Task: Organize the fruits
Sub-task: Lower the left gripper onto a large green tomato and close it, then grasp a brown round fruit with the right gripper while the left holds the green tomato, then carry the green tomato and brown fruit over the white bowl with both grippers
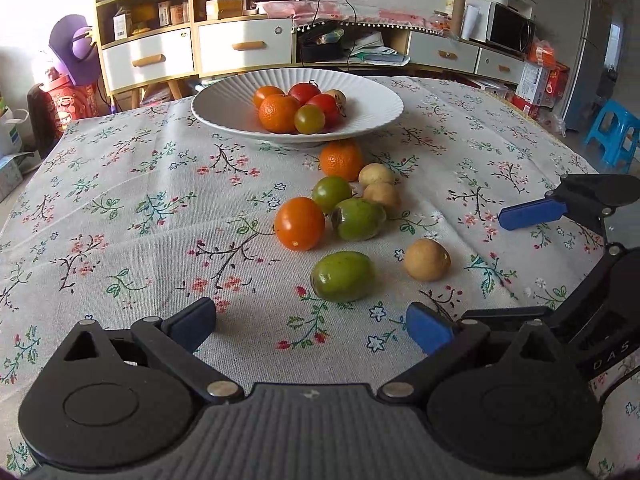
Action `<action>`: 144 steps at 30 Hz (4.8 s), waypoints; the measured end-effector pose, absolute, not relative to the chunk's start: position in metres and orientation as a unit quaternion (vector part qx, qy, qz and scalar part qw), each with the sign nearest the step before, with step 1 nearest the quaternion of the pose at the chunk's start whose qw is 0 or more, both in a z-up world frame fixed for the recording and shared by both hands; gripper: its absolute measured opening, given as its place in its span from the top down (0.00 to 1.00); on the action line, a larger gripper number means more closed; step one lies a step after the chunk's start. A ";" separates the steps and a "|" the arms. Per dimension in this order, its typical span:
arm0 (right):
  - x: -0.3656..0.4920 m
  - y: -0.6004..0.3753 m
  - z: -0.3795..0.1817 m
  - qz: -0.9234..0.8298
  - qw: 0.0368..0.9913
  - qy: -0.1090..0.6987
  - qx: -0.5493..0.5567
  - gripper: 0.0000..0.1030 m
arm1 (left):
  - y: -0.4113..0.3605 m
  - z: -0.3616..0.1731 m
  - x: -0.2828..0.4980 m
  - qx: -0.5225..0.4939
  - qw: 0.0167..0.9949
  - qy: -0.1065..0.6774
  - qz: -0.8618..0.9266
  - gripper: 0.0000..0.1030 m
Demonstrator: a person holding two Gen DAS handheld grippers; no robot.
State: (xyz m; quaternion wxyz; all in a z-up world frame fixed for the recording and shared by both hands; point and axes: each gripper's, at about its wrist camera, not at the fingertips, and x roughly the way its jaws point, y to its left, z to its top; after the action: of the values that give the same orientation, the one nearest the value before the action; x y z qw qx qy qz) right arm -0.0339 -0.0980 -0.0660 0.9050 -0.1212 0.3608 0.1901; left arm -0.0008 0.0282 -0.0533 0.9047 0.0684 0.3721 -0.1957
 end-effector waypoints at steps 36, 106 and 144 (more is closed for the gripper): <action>-0.038 -0.091 -0.067 0.210 0.905 0.349 -0.121 0.00 | 0.026 -0.047 -0.003 0.038 0.902 0.363 -0.230 0.49; -0.023 -0.074 -0.054 0.244 0.899 0.348 -0.107 0.76 | 0.047 -0.037 0.002 0.001 0.900 0.397 -0.180 0.78; 0.050 -0.115 -0.011 0.191 0.934 0.300 -0.044 0.78 | 0.010 0.004 0.077 0.028 0.924 0.334 -0.185 0.78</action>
State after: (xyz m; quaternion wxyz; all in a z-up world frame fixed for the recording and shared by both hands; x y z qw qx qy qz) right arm 0.0502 -0.1153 -0.0113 0.9335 -0.0436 0.2999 0.1914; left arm 0.0774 0.0096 0.0045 0.9237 0.0275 0.3342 -0.1854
